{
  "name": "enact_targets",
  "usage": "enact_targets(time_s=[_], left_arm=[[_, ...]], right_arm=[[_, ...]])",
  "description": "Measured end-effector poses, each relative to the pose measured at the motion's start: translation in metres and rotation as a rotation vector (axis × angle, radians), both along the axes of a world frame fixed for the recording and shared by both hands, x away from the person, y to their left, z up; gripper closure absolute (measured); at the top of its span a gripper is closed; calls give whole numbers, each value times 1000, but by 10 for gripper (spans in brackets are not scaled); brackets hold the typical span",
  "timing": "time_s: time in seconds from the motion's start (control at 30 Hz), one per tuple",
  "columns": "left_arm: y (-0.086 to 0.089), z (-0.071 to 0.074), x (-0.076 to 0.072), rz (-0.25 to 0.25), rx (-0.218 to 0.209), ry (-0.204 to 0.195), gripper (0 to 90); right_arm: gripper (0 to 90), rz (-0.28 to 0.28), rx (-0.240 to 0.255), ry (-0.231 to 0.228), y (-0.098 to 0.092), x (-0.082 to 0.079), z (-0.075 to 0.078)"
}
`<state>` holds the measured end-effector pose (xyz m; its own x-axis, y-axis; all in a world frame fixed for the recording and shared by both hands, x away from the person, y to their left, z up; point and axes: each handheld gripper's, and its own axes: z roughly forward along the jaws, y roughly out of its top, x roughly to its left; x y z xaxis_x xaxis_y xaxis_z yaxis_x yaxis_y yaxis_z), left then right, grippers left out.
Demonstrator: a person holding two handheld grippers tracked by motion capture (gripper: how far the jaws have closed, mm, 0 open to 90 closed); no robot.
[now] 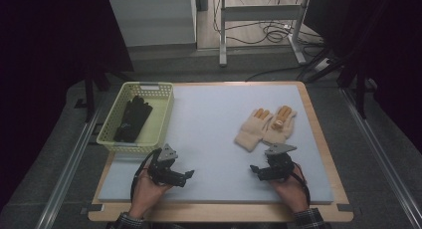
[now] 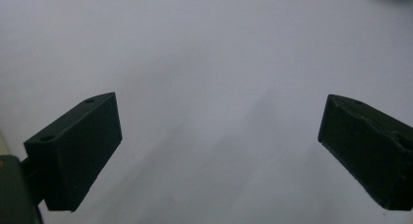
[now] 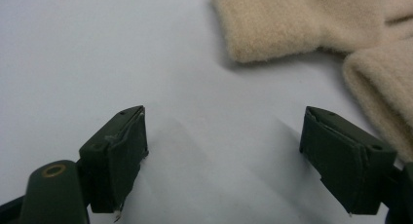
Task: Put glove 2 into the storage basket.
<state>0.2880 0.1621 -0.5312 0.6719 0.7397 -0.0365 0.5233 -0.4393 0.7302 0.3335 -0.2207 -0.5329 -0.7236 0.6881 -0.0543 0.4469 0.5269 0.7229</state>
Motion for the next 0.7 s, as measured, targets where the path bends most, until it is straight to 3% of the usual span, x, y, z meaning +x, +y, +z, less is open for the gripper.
enact_targets(time_s=[0.2,0.37,0.7], left_arm=[[5,-19,1,40,47,25,18],[8,-19,3,53,33,44,10],[8,-20,3,51,32,40,11]], right_arm=[[171,0,1,1,0,0,0],[170,0,1,2,0,0,0],[179,-37,17,26,3,-3,2]])
